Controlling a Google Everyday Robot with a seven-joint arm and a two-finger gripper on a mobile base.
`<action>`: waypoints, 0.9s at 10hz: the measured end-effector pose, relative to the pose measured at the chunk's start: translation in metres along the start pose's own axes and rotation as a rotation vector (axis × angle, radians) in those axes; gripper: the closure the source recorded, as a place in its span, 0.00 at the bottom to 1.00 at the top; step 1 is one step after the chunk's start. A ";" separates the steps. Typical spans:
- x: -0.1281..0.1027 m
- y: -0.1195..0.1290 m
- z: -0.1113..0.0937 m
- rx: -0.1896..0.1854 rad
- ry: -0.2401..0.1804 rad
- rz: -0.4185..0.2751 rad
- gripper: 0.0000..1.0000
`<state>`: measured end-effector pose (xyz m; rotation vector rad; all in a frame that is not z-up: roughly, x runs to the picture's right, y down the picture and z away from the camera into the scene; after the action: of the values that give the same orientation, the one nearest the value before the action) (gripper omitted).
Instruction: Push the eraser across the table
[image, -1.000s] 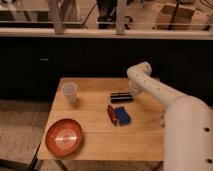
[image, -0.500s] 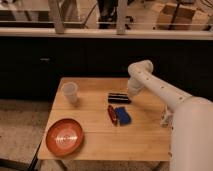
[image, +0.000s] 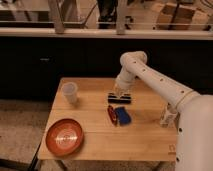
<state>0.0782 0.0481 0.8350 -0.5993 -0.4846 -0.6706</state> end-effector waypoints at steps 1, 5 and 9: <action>0.002 -0.002 0.002 0.006 0.017 0.013 0.52; 0.063 0.008 -0.003 0.075 0.117 0.123 0.84; 0.138 0.008 0.001 0.088 0.199 0.239 1.00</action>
<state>0.1783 -0.0053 0.9146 -0.4923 -0.2504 -0.4731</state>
